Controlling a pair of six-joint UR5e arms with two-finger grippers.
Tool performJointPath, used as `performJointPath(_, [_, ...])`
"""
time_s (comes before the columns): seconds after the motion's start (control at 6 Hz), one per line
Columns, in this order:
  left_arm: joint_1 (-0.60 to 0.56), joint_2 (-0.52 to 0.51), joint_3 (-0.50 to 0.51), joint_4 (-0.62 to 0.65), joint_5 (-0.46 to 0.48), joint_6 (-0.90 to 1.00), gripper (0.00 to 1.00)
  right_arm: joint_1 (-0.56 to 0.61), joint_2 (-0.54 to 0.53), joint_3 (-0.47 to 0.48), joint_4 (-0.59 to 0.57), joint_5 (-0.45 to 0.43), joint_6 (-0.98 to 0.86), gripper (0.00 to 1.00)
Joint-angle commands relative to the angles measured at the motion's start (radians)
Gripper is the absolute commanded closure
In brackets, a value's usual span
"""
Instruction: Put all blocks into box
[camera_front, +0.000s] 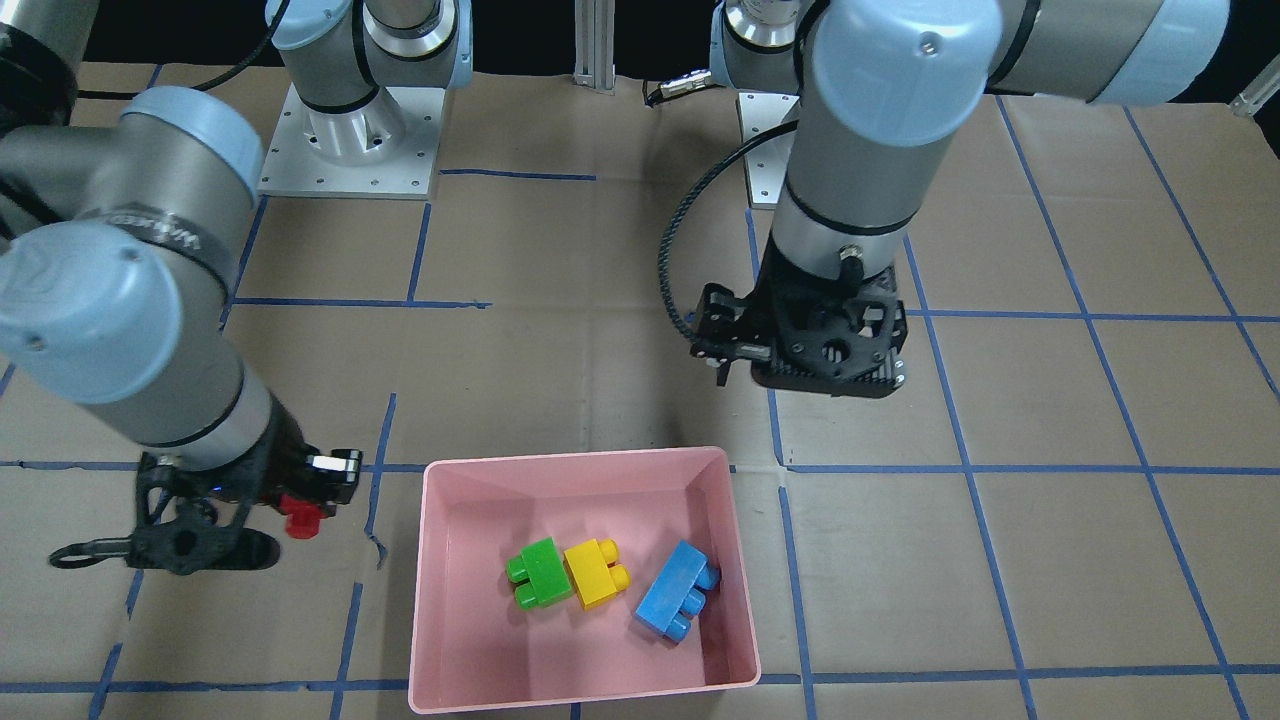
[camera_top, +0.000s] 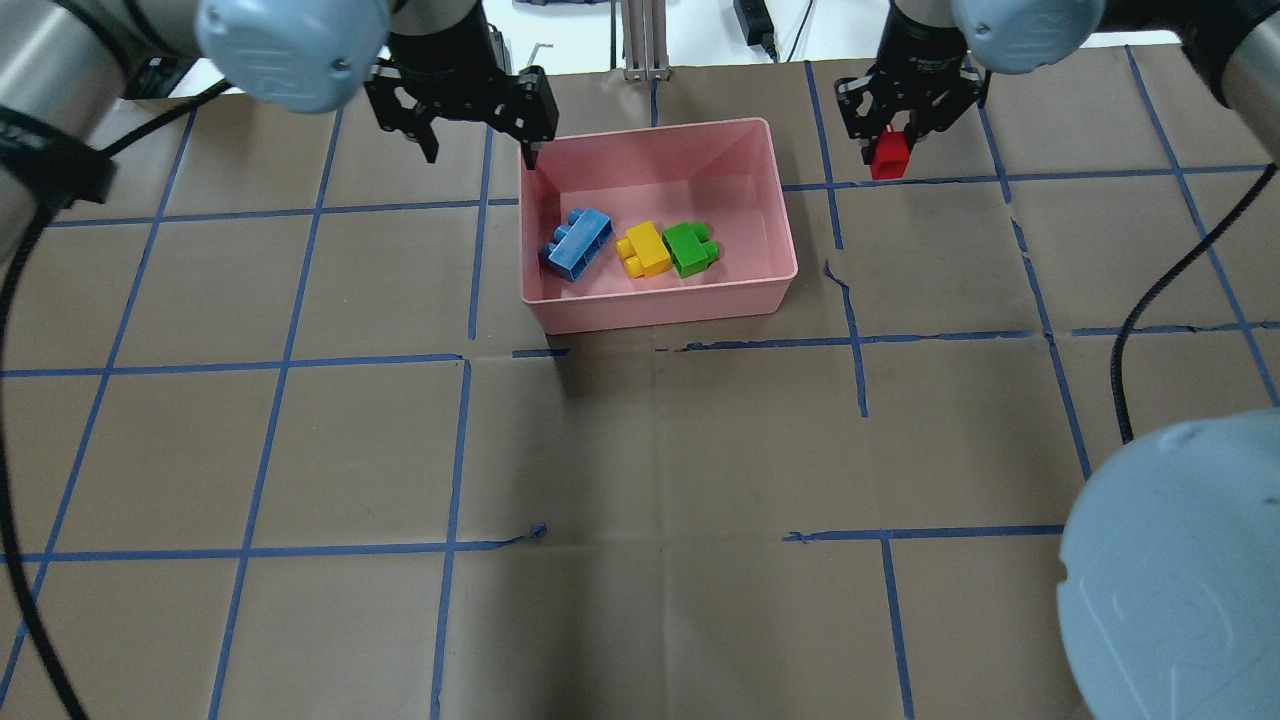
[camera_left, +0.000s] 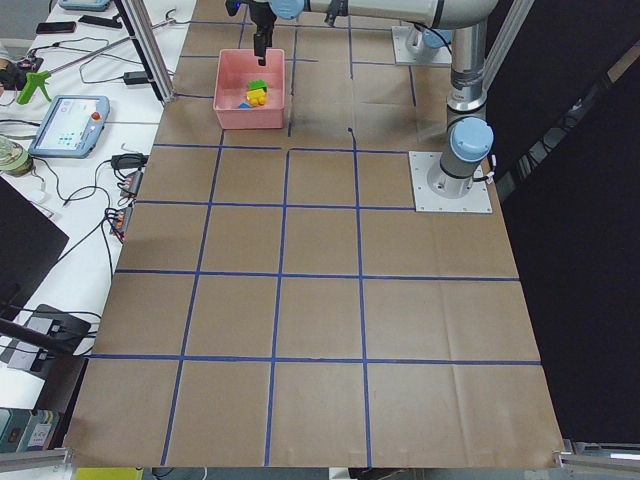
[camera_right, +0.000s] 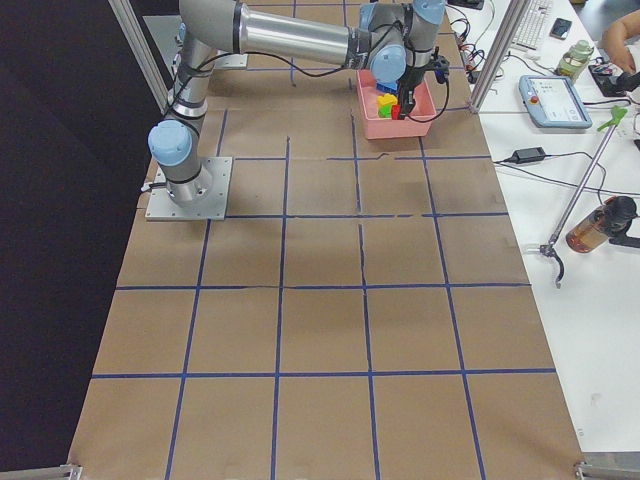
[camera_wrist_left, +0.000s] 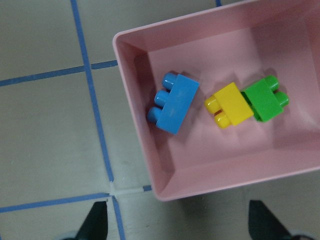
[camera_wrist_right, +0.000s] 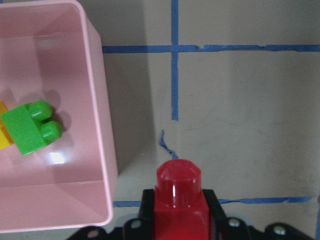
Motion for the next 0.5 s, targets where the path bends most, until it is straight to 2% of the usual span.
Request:
performJointPath(0.0, [0.059, 0.151, -0.114, -0.060, 0.014, 0.001, 0.01, 0.150, 0.062, 0.000, -0.071, 0.007, 0.275, 0.75])
performJointPath(0.17, [0.060, 0.182, -0.165, -0.063, 0.014, -0.008, 0.01, 0.228, 0.135, 0.000, -0.134, 0.007, 0.374, 0.75])
performJointPath(0.33, [0.070, 0.202, -0.196, -0.060, 0.014, -0.001, 0.01, 0.253, 0.200, 0.000, -0.206, 0.007, 0.419, 0.67])
